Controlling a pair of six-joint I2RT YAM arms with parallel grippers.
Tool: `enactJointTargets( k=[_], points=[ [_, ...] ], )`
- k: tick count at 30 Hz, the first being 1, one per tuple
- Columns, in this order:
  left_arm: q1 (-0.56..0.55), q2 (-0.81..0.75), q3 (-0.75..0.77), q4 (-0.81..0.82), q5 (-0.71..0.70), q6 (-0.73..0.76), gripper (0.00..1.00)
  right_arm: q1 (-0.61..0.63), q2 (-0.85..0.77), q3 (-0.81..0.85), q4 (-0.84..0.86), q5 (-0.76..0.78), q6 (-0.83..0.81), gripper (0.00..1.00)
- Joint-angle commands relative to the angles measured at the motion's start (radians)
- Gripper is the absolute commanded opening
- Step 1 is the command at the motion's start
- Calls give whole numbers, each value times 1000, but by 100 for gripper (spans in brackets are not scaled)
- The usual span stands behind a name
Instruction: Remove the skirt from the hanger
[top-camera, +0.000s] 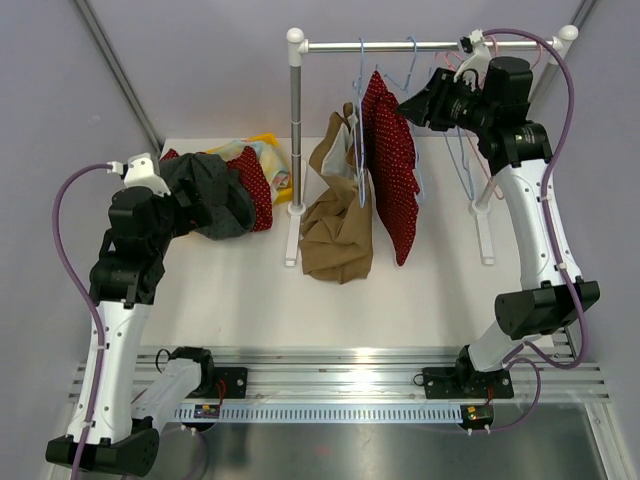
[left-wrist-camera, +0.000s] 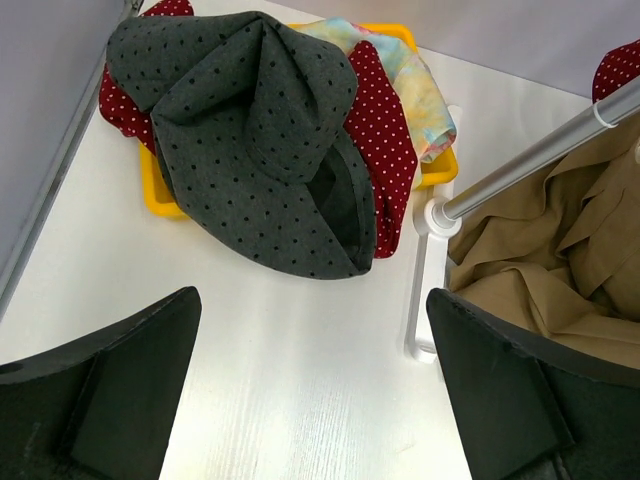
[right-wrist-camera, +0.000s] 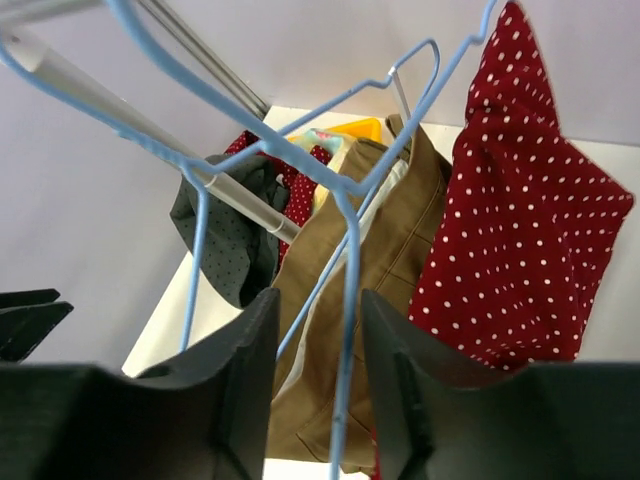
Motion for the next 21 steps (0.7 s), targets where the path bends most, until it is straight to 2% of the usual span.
enactJointTargets(
  k=[1,7,9,10,12,18,21],
  points=[
    [0,-27,3,24,47,-4,99,24,-6,-49,34,15,-8,43],
    [0,-40,0,18,75,-16,99,39,6,-90,24,32,-22,34],
    [0,-51,-2,18,78,-19,99,42,8,-95,21,46,-22,21],
    [0,-53,-2,18,81,-17,99,44,6,-95,21,50,-22,8],
    [0,-56,3,15,86,-19,99,45,3,-89,19,58,-16,0],
    [-17,-33,58,-5,167,2,99,47,-34,-3,-10,60,-3,0],
    [-115,-11,93,26,161,21,99,47,-46,87,-48,55,4,0]
  ],
)
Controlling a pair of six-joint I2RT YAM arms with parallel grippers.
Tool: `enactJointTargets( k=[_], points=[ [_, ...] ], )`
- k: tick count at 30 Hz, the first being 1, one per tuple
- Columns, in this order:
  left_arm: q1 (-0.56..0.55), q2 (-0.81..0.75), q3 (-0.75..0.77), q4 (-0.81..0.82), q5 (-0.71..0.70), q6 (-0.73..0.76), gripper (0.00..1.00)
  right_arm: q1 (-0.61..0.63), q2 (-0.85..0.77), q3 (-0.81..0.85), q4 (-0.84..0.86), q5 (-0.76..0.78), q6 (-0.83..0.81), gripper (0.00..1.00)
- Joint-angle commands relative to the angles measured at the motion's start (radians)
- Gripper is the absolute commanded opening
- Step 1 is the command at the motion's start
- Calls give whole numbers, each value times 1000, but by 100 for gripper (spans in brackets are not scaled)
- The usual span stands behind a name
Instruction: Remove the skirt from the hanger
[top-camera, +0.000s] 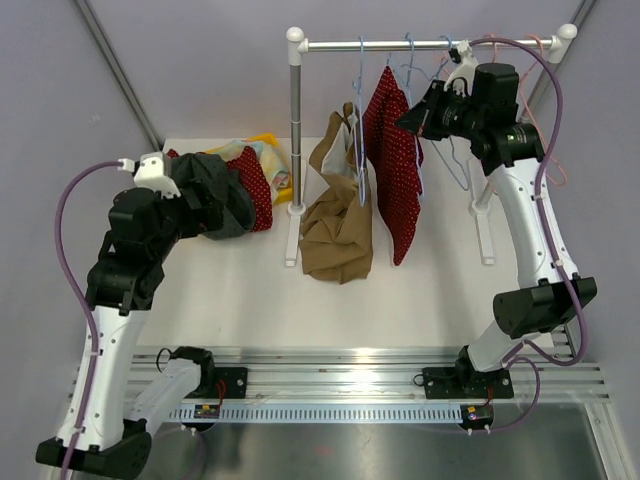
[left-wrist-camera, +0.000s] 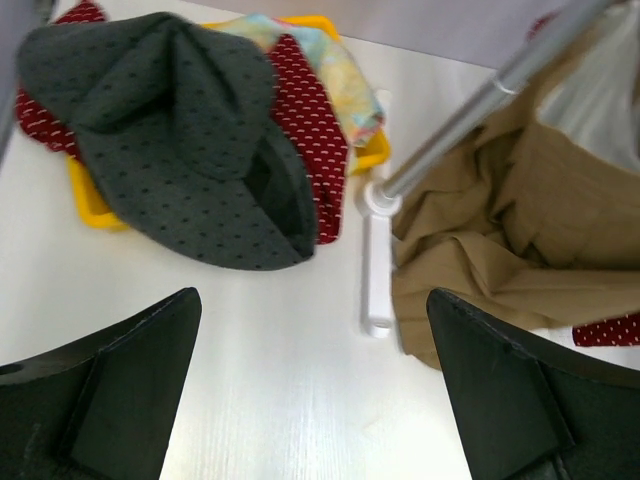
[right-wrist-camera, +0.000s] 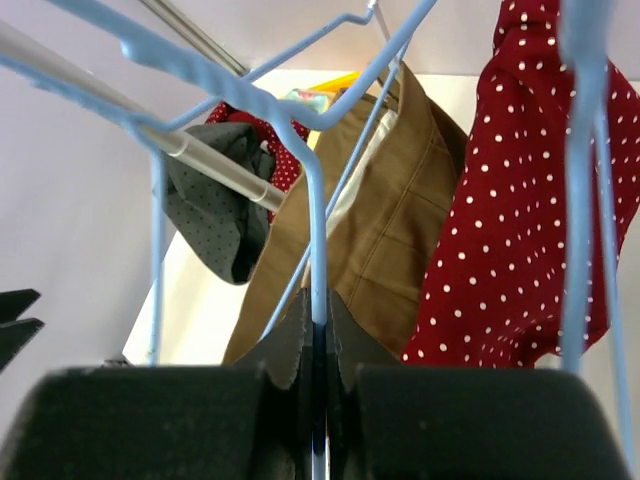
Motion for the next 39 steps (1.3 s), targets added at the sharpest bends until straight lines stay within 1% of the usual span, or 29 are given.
enactJointTargets(
  k=[1,2,3,4,6,7,8,9,10,12,13,14,15,16,19,20,22,24,28,29,31,32,33,34,35,36,37,38,39],
  points=[
    [-161,23,103,54,7,31,99,10,-53,159,-1,1,6,0],
    [-217,47,129,73,-24,35,99,10,-53,184,-12,-1,7,0],
    [-274,64,154,76,-91,40,99,10,-58,223,-34,-2,10,0],
    [-385,90,215,77,-122,49,99,10,-61,242,-42,-4,10,0],
    [-489,162,266,93,-171,60,99,10,-73,273,-65,-7,20,0],
    [-595,184,289,103,-185,74,99,12,-90,276,-68,-5,21,0],
    [-650,204,315,137,-196,86,99,10,-101,276,-71,-5,23,0],
    [-702,242,319,160,-213,95,99,12,-110,270,-78,-4,24,0],
    [-792,259,321,184,-216,104,99,10,-130,267,-82,1,26,0],
    [-875,293,303,275,-187,117,99,10,-150,248,-88,4,27,0],
    [-958,326,289,310,-187,129,99,12,-170,244,-93,7,27,0],
    [-999,340,257,380,-195,140,99,10,-177,235,-99,8,29,0],
    [-1039,357,241,416,-212,150,99,10,-185,231,-104,5,30,0],
    [-1107,394,225,479,-233,158,99,10,-196,231,-110,4,29,0],
    [-1177,475,180,563,-250,134,99,10,-217,241,-140,-1,29,0],
    [-1187,497,174,617,-252,131,99,10,-222,245,-157,-1,29,0],
    [-1198,538,171,657,-250,117,99,10,-239,254,-171,1,29,0],
    [-1198,607,183,694,-252,117,99,12,-253,265,-182,-18,35,0],
    [-1198,728,218,757,-317,141,99,10,-273,313,-206,-48,53,0],
    [-1193,780,243,772,-328,141,99,12,-276,332,-220,-62,63,0],
    [-1182,824,276,786,-351,146,99,10,-289,337,-222,-76,81,0],
    [-1179,850,307,791,-369,144,97,10,-296,336,-220,-82,86,0],
    [-1175,885,313,800,-399,143,90,10,-305,336,-219,-91,89,0],
    [-1166,903,318,813,-425,132,78,10,-309,336,-219,-91,90,0],
    [-1159,913,323,817,-440,125,45,10,-314,331,-220,-90,90,0],
    [-1152,919,321,818,-455,115,17,10,-317,328,-222,-88,87,0],
    [-1149,920,318,803,-477,91,0,10,-317,324,-223,-85,80,0],
    [-1150,911,307,801,-480,88,0,10,-316,320,-232,-78,75,0],
    [-1152,898,265,803,-465,86,0,10,-309,319,-237,-74,69,0]
  ],
)
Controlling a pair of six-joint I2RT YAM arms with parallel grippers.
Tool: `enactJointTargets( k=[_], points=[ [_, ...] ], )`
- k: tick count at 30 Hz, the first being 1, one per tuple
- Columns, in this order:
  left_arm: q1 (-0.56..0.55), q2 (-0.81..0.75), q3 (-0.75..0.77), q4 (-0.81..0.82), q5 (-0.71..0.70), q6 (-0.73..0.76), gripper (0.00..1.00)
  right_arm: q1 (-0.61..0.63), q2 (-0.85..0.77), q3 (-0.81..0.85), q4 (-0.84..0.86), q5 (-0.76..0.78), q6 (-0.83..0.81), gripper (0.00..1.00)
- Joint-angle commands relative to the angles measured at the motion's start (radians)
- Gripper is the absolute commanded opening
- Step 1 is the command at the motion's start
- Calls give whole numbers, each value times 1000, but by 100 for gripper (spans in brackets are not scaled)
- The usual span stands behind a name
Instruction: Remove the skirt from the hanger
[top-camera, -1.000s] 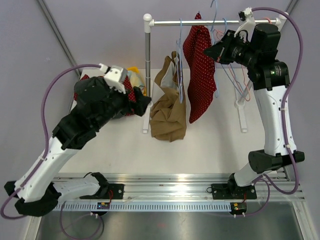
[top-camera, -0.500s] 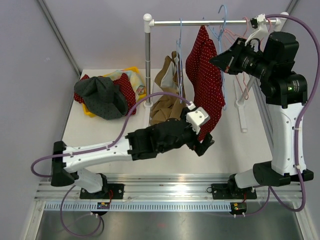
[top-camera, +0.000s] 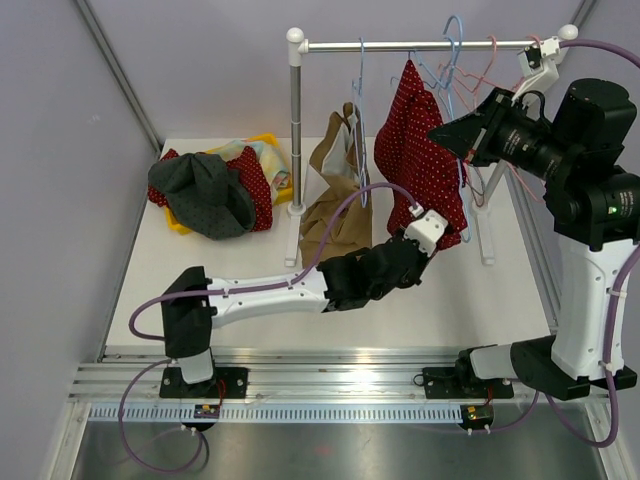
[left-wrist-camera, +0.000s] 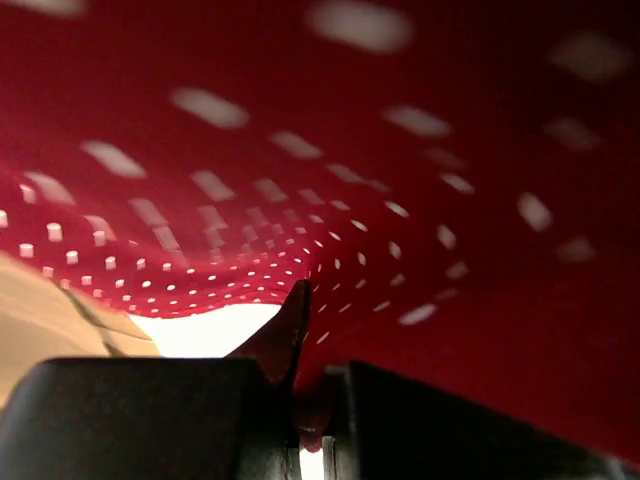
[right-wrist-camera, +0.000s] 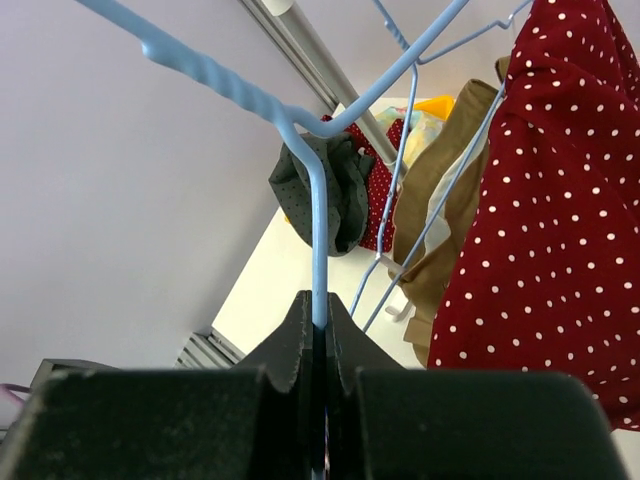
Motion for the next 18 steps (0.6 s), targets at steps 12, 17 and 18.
enactJointTargets(
  k=[12,17,18],
  points=[
    [-478,-315,-492,-141,-358,-502,0,8,69,120,155,57,-47,0],
    [-677,-250,-378,-512,-528,-788,0,8,109,142,147,76,-53,0],
    [-688,-242,-353,-608,-549,-811,0,8,109,134,152,77,-52,0]
  ],
)
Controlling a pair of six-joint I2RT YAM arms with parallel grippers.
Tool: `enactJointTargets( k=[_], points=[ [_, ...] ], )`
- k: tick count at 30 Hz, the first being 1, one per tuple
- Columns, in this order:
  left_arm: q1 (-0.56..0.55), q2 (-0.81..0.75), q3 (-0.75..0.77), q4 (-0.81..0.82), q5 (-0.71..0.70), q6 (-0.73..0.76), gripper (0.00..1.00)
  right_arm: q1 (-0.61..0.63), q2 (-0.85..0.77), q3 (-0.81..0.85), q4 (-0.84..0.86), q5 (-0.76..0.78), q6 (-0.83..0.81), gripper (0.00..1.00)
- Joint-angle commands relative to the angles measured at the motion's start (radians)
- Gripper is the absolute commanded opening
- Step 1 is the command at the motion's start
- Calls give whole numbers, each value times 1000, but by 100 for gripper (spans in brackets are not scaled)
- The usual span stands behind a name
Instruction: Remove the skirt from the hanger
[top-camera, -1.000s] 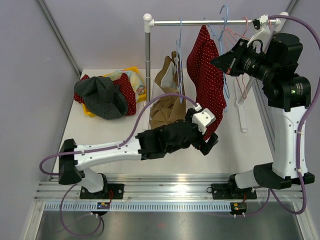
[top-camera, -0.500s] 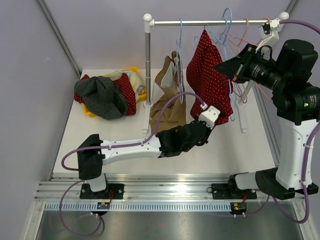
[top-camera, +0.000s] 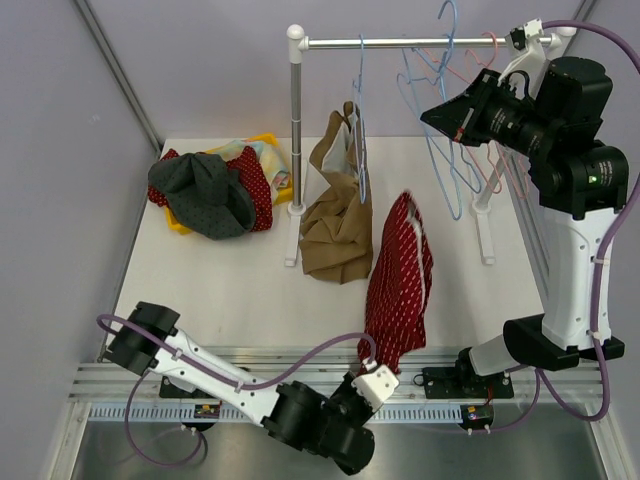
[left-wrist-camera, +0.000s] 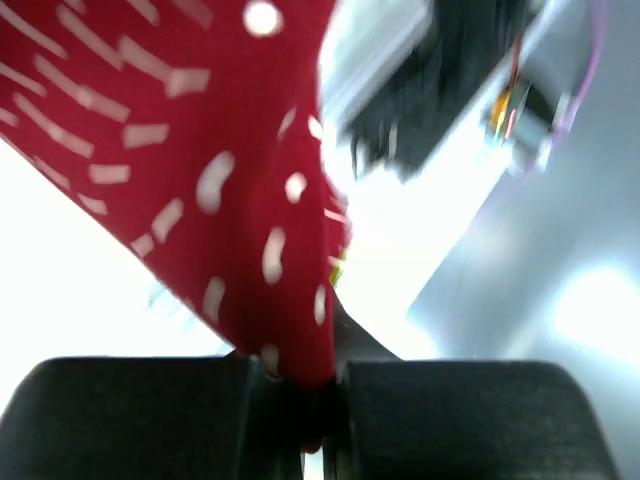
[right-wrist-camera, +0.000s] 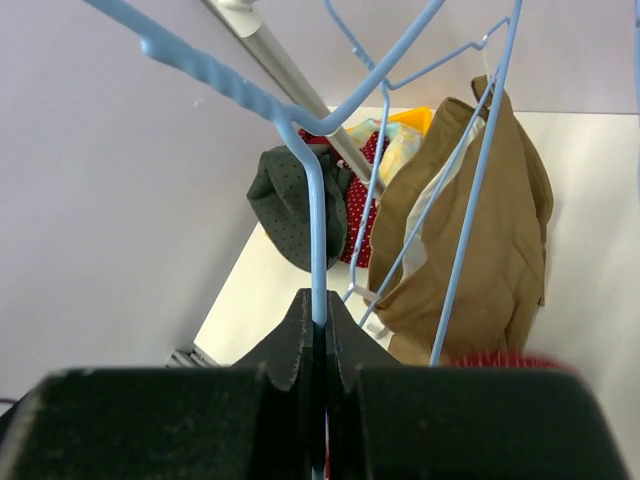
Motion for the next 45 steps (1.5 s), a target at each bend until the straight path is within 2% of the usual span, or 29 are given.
enactJointTargets(
  k=[1,5,8,9,12,16,19,22,23,25,26,27,28,29,31,32,34,35,36,38,41,43,44,45],
  points=[
    [-59,35,120,-315,-189,-263,0,-1,-5,29,161,35,-29,0],
    [-59,-11,158,-335,-262,-224,0,-1,-10,-50,212,47,-22,0],
    [-44,-84,189,-334,-305,-101,0,-1,15,-76,227,52,-20,0],
    [-33,-103,218,-343,-318,-17,0,-1,22,-81,230,52,-19,0],
    [24,-166,302,-415,-348,118,0,-1,44,-118,259,52,-6,0],
    [152,-254,353,-470,-362,269,0,-1,59,-196,330,49,17,0],
    [277,-320,397,-447,-367,408,0,-1,78,-224,362,63,27,0],
    [445,-417,433,-326,-320,600,0,-1,105,-236,373,74,27,0],
    [534,-445,460,-286,-290,708,0,0,122,-239,373,75,27,0],
    [631,-443,502,-185,-250,816,0,-1,136,-247,374,72,33,0],
    [750,-428,572,-176,-182,873,0,-1,148,-253,379,69,33,0],
    [816,-395,612,-180,-134,887,0,-1,150,-261,382,67,38,0],
    [882,-368,653,-192,-87,893,0,-1,151,-279,390,66,38,0],
    [1009,-342,742,-211,14,899,0,-1,147,-291,397,64,40,0],
    [1128,-251,831,-234,102,901,0,-1,139,-326,413,64,38,0],
    [1235,-218,873,-245,179,898,0,0,132,-337,416,63,38,0],
    [1338,-102,1011,-283,237,887,0,-1,125,-360,414,64,30,0],
    [1442,-59,1049,-294,291,864,0,0,115,-368,413,61,27,0],
    [1494,-25,1121,-304,325,847,0,-1,112,-374,410,60,18,0],
    [1637,84,1181,-303,413,789,0,-1,89,-395,402,63,14,0],
    [1773,243,1293,-327,524,699,0,0,52,-431,394,66,-3,2],
    [1808,310,1303,-347,555,666,0,-1,35,-449,385,77,-19,8],
    [1817,348,1254,-343,546,648,1,-1,20,-452,381,81,-23,16],
    [1819,359,1205,-314,531,637,5,-1,13,-455,375,87,-31,40]
  ],
)
